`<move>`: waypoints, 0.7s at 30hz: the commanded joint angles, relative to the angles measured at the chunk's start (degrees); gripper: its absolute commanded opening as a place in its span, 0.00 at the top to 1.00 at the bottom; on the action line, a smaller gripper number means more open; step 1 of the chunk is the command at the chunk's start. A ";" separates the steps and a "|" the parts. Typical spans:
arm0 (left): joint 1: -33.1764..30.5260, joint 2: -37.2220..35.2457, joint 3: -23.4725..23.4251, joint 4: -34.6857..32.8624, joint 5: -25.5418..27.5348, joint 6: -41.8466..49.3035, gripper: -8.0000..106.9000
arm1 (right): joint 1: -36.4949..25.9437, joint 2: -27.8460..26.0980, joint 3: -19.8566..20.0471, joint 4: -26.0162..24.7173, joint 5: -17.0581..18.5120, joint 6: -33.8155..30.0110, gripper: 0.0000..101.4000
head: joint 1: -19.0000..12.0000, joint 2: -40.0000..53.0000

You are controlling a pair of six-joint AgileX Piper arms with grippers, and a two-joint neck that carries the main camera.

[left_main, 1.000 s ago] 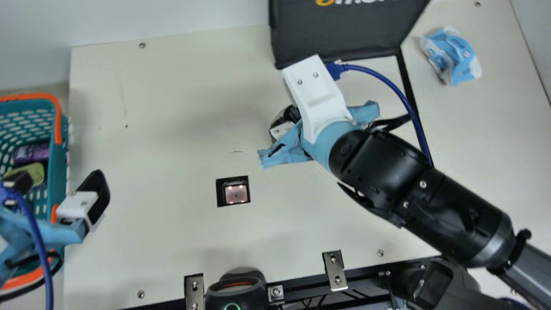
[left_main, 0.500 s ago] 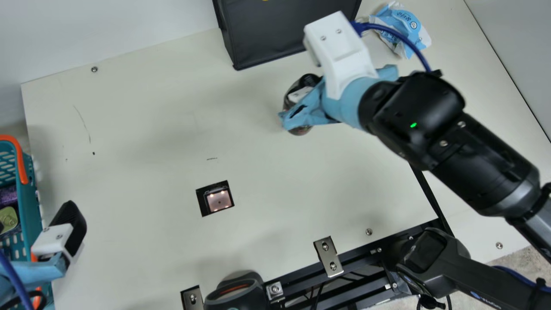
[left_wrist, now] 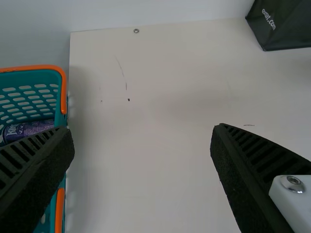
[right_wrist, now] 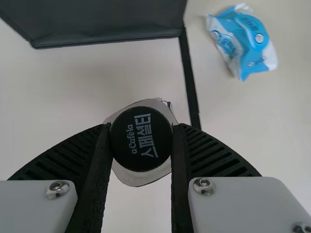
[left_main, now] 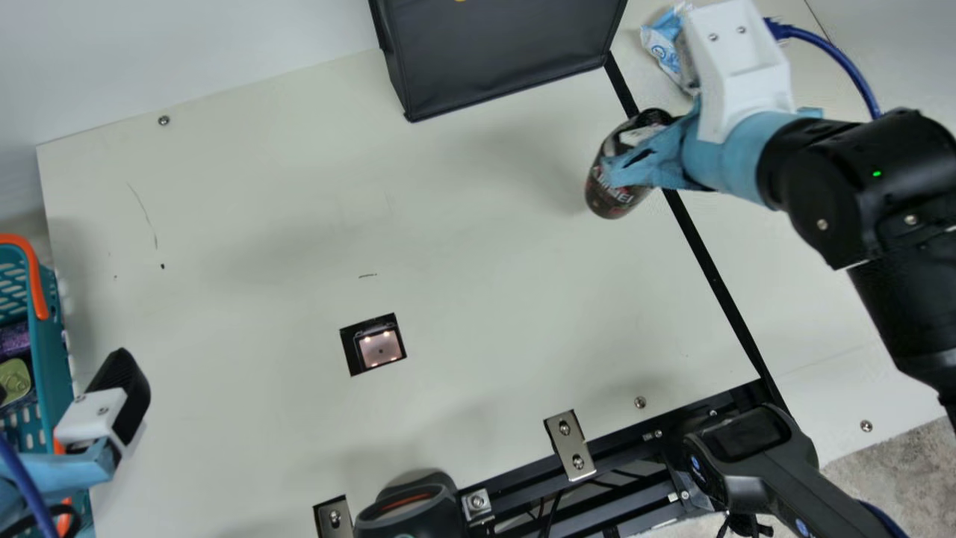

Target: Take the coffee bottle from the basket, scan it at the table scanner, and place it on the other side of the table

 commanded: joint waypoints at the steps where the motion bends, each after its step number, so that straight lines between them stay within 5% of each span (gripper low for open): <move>1: 0.00 0.00 0.00 0.00 0.00 0.00 0.15 | -7.62 0.04 0.05 2.43 -0.30 -4.26 1.00 | -1.75 -0.13; 21: 0.00 0.00 0.00 -0.11 0.00 0.00 0.15 | -38.63 11.60 -6.54 15.07 -4.12 -25.15 1.00 | -1.75 -0.13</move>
